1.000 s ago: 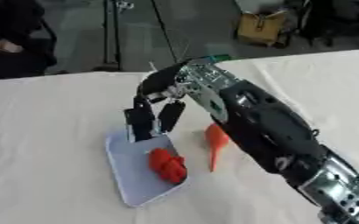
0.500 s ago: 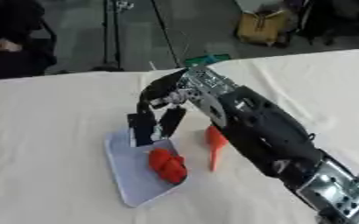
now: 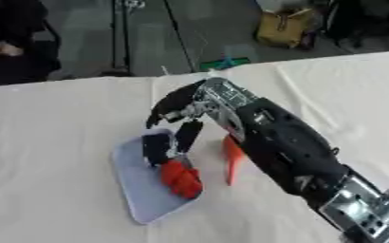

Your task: Pick up objects on the table and place them in the box.

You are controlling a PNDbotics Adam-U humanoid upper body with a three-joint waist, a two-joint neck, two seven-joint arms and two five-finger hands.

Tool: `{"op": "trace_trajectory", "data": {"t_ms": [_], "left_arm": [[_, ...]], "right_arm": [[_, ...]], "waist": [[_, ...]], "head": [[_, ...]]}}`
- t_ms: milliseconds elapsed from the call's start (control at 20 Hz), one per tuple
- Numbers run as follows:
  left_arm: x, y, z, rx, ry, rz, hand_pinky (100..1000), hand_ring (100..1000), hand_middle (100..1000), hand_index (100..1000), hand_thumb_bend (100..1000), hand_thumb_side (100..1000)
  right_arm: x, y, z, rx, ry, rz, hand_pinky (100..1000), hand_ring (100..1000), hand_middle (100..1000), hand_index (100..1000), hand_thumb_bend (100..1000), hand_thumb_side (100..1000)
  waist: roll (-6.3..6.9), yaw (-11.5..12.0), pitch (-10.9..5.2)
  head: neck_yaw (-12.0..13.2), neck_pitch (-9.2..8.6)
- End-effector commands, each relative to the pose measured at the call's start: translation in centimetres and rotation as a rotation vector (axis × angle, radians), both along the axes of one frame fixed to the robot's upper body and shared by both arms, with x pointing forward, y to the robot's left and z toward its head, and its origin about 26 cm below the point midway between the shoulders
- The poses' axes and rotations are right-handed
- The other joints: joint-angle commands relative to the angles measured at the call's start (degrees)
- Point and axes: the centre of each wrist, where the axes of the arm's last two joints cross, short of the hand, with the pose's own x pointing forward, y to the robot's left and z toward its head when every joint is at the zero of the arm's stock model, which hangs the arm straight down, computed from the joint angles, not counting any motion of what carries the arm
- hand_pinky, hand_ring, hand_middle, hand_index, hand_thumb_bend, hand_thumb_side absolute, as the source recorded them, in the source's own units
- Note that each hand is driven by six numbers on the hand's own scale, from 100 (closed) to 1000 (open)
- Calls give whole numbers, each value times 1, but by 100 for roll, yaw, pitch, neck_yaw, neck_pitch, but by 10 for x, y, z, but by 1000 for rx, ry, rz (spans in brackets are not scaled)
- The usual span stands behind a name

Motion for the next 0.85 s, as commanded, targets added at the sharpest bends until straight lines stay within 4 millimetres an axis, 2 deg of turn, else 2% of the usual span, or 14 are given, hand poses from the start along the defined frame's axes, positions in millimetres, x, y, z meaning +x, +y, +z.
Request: {"op": "trace_trajectory", "data": {"t_ms": [50, 550, 700, 850], "left_arm": [[-3, 1, 10, 13, -32, 3, 796, 915, 860, 785, 100, 936], [-2, 1, 11, 17, -34, 2, 796, 914, 860, 785, 100, 935], [-3, 2, 11, 20, -36, 4, 796, 914, 861, 787, 100, 934], [-3, 2, 11, 22, -36, 8, 796, 914, 861, 787, 100, 934]], "right_arm": [[0, 4, 12, -347, 64, 195, 1000, 1000, 887, 996, 435, 716], [-8, 9, 29, -320, 14, 212, 1000, 1000, 903, 994, 431, 730], [-21, 14, 53, -269, -50, 238, 1000, 1000, 909, 991, 415, 757], [-43, 13, 87, -183, -136, 262, 1000, 1000, 911, 968, 387, 791]], "waist": [[5, 14, -100], [4, -9, -112], [7, -22, -126], [7, -45, -138]], "head": [[-30, -39], [-15, -45], [9, -37], [61, -19]]}}
